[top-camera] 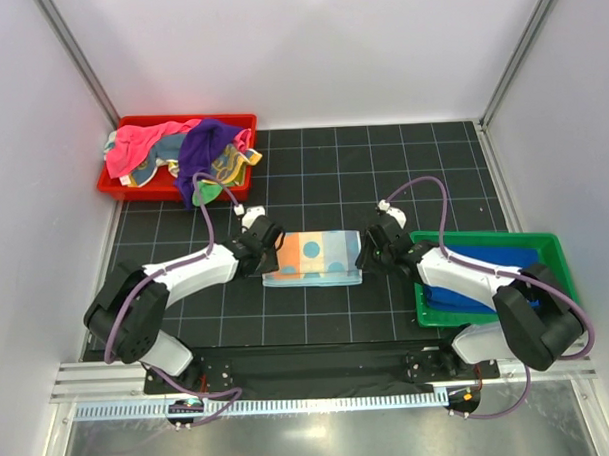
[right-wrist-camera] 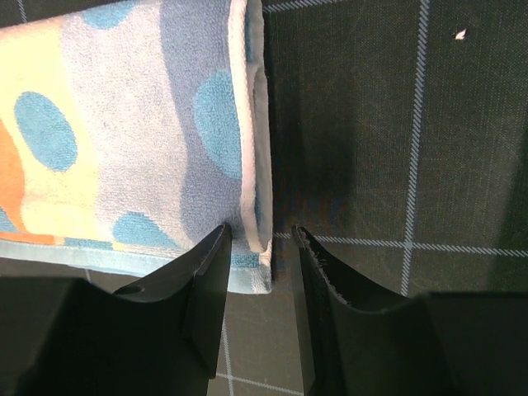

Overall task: Fold and stack the towels
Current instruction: Fold the towel

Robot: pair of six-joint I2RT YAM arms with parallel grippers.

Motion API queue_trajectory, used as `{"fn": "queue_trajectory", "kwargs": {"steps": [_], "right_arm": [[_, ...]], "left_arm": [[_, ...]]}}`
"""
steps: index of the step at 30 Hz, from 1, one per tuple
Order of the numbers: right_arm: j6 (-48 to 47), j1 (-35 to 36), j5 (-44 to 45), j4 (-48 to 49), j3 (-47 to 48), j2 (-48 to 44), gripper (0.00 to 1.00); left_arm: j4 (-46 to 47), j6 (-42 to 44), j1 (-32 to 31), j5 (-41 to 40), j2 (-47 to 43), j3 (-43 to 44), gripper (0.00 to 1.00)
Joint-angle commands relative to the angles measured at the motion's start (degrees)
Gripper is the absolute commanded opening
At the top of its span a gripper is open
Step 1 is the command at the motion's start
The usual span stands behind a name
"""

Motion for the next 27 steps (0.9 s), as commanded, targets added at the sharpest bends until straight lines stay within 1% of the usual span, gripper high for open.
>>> {"fn": "queue_trajectory", "kwargs": {"steps": [1,6,7,8,13,15,16,21,26,27], "right_arm": [[0.8,0.3,0.4,2.9,0.4,-0.1,0.42],[1.0,0.3,0.5,3.0,0.5,-0.1,0.34],[1.2,0.3,0.5,2.9,0.5,0.0,0.31],[1.2,0.3,0.5,2.9,0.5,0.0,0.27],[1.1,0.3,0.6,2.7,0.7,-0.2,0.22],[1.1,0.3,0.6,2.6,0.8,-0.4,0.18],[1.1,0.3,0.6,2.6,0.8,-0.6,0.17],[1.0,0.3,0.6,1.9,1.0,-1.4,0.11],[0.8,0.3,0.9,0.7,1.7,-3.2,0.1],[0.7,0.3,0.9,0.2,1.8,-3.5,0.09]], "left_arm": [[-0.4,-0.7,-0.2,-1.1,0.2,1.3,0.43],[0.0,-1.0,-0.2,-0.9,0.3,1.6,0.41],[0.0,-0.9,-0.2,-0.9,0.4,1.6,0.41],[0.0,-1.0,-0.1,-0.9,0.5,1.7,0.4],[0.0,-1.1,-0.2,-0.8,0.8,2.0,0.36],[0.0,-1.0,-0.1,-0.8,0.8,2.2,0.32],[0.1,-1.0,-0.2,-0.8,0.8,2.1,0.32],[-0.4,-0.6,-0.1,-0.9,0.3,2.7,0.21],[-1.5,0.0,-0.1,-1.4,-0.4,3.7,0.1],[-1.9,0.0,-0.1,-1.5,-0.6,3.9,0.09]]}}
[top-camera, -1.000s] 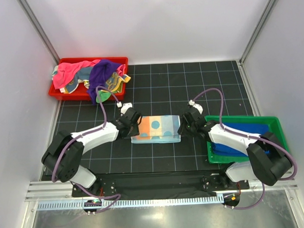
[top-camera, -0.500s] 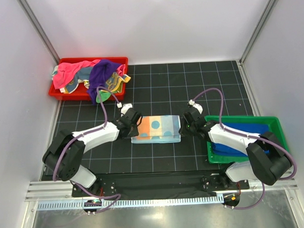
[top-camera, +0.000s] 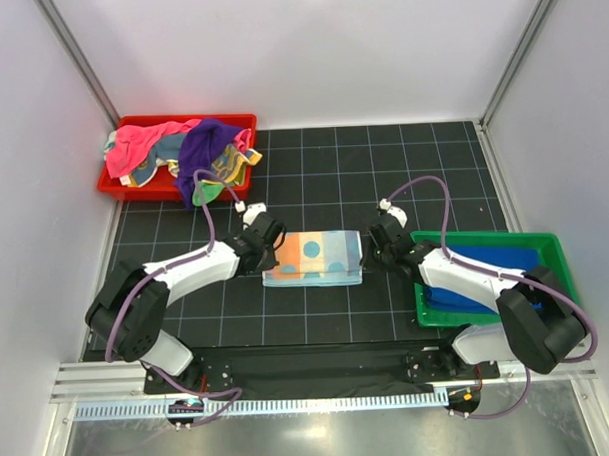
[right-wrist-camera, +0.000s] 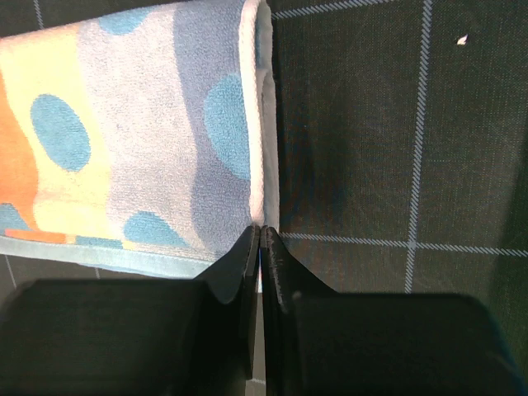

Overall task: Fold and stack the towels
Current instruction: Fold the towel

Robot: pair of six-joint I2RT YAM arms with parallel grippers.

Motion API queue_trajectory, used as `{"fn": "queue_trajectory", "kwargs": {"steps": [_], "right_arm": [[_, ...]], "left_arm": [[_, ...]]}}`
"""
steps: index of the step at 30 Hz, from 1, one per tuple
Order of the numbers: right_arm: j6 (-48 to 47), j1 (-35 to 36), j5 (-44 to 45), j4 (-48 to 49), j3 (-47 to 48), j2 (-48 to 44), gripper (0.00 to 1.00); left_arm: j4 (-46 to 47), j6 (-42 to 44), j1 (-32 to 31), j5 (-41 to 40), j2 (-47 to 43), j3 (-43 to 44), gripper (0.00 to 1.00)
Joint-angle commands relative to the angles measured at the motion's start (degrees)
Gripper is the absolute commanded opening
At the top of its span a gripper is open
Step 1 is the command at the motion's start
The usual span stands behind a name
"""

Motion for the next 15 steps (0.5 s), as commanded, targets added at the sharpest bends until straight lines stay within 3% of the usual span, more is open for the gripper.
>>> {"fn": "queue_trajectory", "kwargs": {"steps": [1,15], "right_arm": [[0.4,0.3,1.1,-0.2,1.9,-3.0,0.09],[0.4,0.3,1.1,-3.4,1.5,-9.0,0.07]], "left_arm": [[-1.3,0.1,-0.2,-1.5,-1.6,2.5,0.07],[-4.4,0.1,-0.1,-2.0,-6.3,2.7,0.04]]}}
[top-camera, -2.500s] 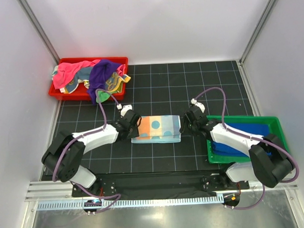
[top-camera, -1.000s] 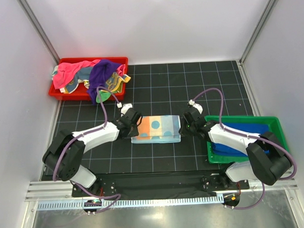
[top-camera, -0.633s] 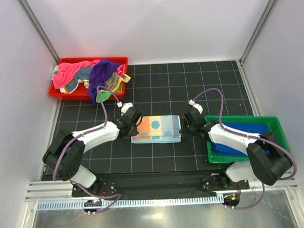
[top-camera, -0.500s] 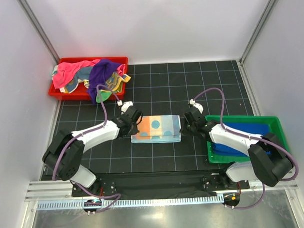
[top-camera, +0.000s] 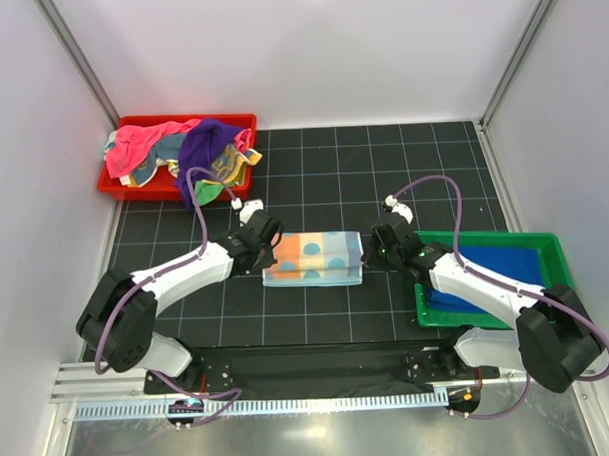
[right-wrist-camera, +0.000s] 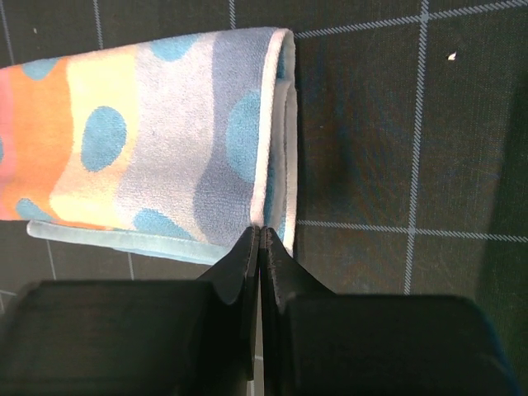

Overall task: Fold and stack the towels
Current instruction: Fold the towel

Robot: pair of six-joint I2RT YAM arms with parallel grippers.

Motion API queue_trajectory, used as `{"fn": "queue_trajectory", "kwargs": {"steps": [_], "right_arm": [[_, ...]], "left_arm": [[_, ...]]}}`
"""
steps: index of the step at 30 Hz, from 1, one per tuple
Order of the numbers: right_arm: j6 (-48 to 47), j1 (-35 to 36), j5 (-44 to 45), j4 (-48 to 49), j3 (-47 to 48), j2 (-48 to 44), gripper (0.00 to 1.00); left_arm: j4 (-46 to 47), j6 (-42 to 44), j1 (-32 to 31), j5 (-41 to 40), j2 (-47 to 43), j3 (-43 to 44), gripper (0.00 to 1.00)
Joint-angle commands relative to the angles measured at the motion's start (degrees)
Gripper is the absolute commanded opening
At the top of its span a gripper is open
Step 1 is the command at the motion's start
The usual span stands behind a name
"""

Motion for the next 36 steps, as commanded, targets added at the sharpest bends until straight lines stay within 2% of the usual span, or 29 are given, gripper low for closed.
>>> {"fn": "queue_trajectory", "kwargs": {"steps": [1,17,22,23,26,28,32,36], "right_arm": [[0.4,0.4,1.0,-1.2,1.4,-2.9,0.07],[3.2,1.8,-1.0,2.9,-5.8,-2.6,0.07],[3.1,1.9,-1.1,3.2,-6.5,-2.6,0.18],[3.2,1.9,-0.9,2.7,-6.3,-2.7,0.22],[2.6,1.9,0.5,0.3,-5.3,-4.0,0.33],[1.9,1.9,1.2,-3.2,-4.0,-5.7,0.35],[2.2,1.9,2.3,-8.5,0.6,-8.6,0.27],[3.7,1.9,-1.9,-7.0,4.0,-7.8,0.24]], "left_arm": [[-1.4,-0.1,-0.1,-1.9,-3.1,1.5,0.04],[1.2,-2.0,-0.1,0.8,-4.1,-4.0,0.04],[2.3,-1.9,-0.2,1.8,-3.3,-5.4,0.14],[2.2,-1.7,-0.2,1.9,-3.3,-5.4,0.23],[1.4,-0.7,-0.2,1.3,-5.0,-4.7,0.41],[-1.0,0.5,-0.2,0.7,-5.9,-3.6,0.42],[-4.4,1.8,-0.2,0.2,-9.1,0.2,0.42],[-3.8,2.2,-0.2,3.1,-8.5,3.0,0.38]]}}
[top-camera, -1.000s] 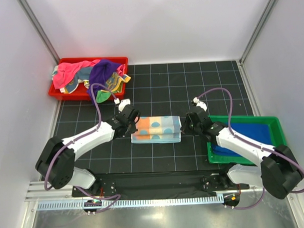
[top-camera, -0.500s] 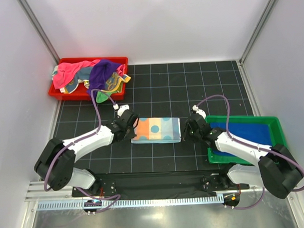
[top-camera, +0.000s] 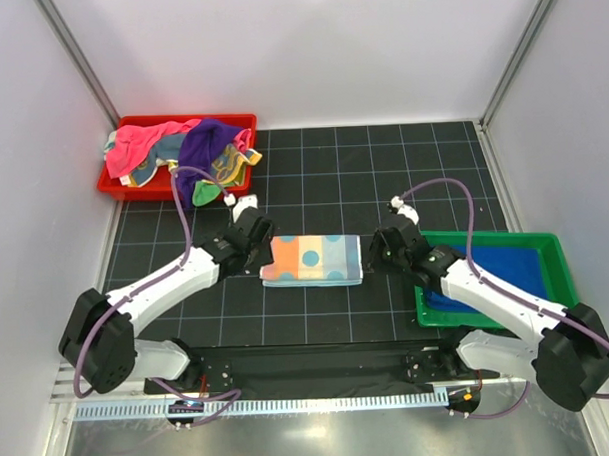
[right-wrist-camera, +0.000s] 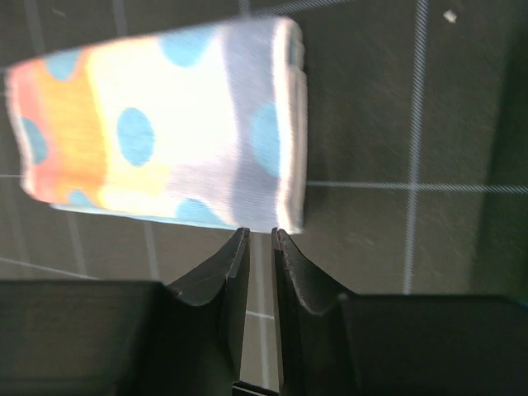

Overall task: Fold and stack the towels
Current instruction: Fold the towel

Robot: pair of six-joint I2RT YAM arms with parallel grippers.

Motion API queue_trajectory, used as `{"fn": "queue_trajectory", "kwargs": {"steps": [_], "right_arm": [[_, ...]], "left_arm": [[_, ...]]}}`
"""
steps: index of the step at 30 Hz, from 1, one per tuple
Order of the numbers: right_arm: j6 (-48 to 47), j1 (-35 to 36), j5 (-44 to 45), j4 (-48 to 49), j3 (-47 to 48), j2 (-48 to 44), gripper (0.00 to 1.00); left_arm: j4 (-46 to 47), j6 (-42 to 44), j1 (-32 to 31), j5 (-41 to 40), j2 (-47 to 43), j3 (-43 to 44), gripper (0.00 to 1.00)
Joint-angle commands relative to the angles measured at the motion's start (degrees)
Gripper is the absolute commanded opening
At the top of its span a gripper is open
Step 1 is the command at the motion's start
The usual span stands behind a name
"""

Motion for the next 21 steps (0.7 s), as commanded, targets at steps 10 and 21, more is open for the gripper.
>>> {"fn": "queue_trajectory", "kwargs": {"steps": [10,21], "right_arm": [[5.2,0.8,-9.2,14.9,2.6,13.2,0.21],[6.0,0.6,-5.8,16.5,-6.0,15.0,0.21]], "left_arm": [[7.4,0.7,-0.1,4.2,9.5,1.6,0.33],[10.9,-0.6,-0.1,3.5,11.2,-4.3,0.32]]}}
